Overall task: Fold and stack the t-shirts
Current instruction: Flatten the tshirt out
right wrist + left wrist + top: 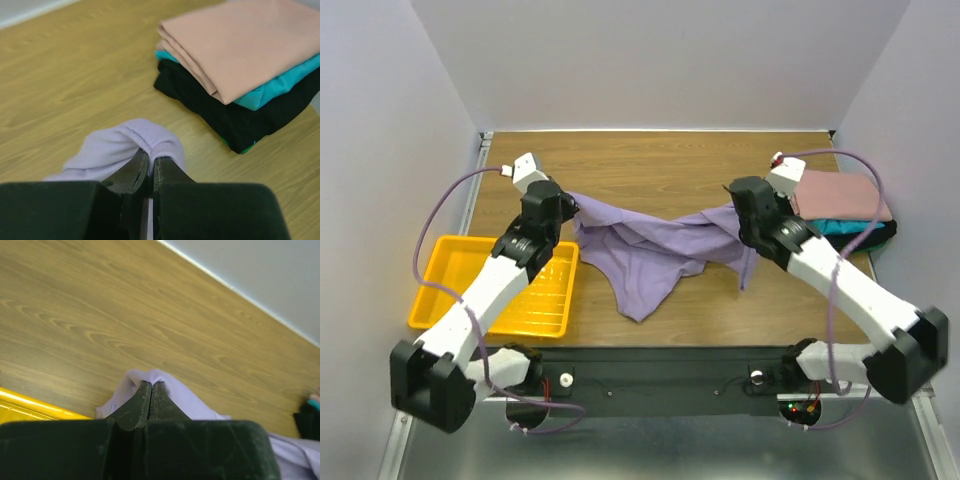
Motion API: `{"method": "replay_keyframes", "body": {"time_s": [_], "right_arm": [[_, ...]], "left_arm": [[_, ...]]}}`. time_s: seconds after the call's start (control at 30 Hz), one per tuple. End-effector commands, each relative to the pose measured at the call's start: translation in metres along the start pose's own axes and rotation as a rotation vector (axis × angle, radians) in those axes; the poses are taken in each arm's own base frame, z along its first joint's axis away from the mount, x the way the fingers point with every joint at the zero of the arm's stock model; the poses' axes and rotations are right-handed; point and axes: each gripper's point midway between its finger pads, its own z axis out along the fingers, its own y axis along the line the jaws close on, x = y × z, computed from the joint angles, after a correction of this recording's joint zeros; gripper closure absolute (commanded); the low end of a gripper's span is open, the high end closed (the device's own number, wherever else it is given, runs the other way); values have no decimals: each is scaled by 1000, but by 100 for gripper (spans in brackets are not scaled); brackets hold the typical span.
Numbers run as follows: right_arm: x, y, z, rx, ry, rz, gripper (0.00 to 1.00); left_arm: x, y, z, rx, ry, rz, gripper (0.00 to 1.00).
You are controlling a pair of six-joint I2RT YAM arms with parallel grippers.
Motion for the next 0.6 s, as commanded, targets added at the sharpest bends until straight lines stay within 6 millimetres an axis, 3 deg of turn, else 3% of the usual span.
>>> {"method": "replay_keyframes", "body": {"time_s": [0.0,0.03,0.1,0.2,0.23,0.27,0.3,0.33,0.37,0.4,0.47,0.5,0.53,0.57], "right_arm": [[21,0,55,109,88,34,99],[44,0,78,152,145,-16,99],[48,14,99,132,187,-21,99],[77,19,141,162,263,-66,94],[67,29,152,142,259,-43,91],[82,27,169,165,290,-66,89],[82,28,176,164,297,-84,76],[67,33,186,158,276,-63,68],[69,36,192,153,282,-74,57],[74,40,196,134,302,-98,40],[74,42,192,105,316,-92,24],[77,43,187,83,329,-83,0],[65,45,175,41,323,-43,0],[69,43,167,21,341,-43,0]], "left_arm": [[5,-13,32,74,21,20,100],[5,-9,42,76,33,17,100],[17,0,65,47,81,26,100],[24,14,97,16,130,17,100],[26,14,103,20,143,20,100],[29,12,108,42,165,26,100],[32,14,120,35,180,28,100],[34,14,125,39,190,33,100],[38,14,128,41,202,32,100],[42,15,134,38,215,32,100],[47,16,137,39,230,28,100],[48,16,138,39,233,28,100],[50,19,138,32,236,29,100],[49,19,137,32,234,29,100]]}}
